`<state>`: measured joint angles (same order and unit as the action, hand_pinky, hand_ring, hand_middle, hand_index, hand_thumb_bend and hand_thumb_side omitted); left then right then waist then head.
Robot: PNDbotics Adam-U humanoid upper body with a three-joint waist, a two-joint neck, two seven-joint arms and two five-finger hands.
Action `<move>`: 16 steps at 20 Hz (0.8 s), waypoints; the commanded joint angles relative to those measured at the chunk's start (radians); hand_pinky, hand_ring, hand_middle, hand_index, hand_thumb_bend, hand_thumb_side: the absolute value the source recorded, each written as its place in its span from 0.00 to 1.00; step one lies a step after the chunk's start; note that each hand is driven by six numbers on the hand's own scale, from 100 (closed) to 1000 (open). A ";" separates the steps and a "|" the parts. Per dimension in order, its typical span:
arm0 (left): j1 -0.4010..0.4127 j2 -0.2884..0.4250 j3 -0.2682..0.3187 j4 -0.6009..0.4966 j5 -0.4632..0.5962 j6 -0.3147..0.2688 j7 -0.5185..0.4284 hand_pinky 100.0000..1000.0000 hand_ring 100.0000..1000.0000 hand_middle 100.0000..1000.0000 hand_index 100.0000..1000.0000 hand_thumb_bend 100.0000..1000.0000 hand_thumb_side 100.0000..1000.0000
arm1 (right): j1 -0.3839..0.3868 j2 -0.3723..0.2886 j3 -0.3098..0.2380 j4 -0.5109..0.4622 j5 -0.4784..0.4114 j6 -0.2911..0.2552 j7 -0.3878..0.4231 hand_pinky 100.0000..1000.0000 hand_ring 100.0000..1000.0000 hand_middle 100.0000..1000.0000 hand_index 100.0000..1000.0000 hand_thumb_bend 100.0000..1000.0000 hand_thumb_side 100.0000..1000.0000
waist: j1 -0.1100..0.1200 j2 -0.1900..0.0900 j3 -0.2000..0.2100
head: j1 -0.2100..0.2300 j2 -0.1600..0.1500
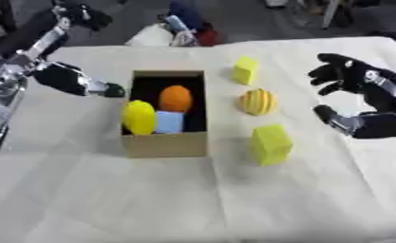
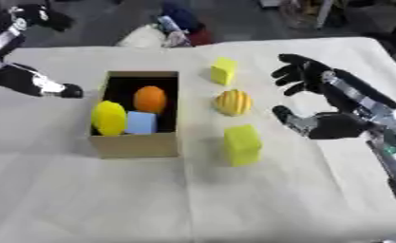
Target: Pick up objects on the table and place them in the box.
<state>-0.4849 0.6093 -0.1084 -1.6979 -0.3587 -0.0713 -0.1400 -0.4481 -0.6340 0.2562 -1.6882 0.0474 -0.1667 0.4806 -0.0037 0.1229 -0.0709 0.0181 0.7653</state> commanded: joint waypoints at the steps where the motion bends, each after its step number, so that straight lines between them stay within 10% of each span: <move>1: 0.030 0.022 0.044 -0.060 0.066 0.020 0.044 0.79 0.67 0.64 0.81 0.88 0.50 | -0.048 -0.065 0.046 0.004 0.054 -0.027 0.099 0.77 0.87 0.86 1.00 0.29 0.08 | -0.008 -0.018 0.007 | -0.010 0.005; 16: 0.175 -0.055 0.103 -0.117 0.134 0.039 0.088 0.77 0.64 0.60 0.80 0.87 0.50 | -0.148 -0.052 0.141 0.156 0.358 -0.192 0.241 0.83 0.93 0.89 1.00 0.29 0.20 | -0.015 -0.011 0.034 | -0.028 0.005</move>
<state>-0.3031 0.5418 -0.0208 -1.7946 -0.2310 -0.0333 -0.0587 -0.5764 -0.6753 0.4026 -1.5425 0.3831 -0.3469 0.7225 -0.0052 0.1232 -0.0381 -0.0069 0.7653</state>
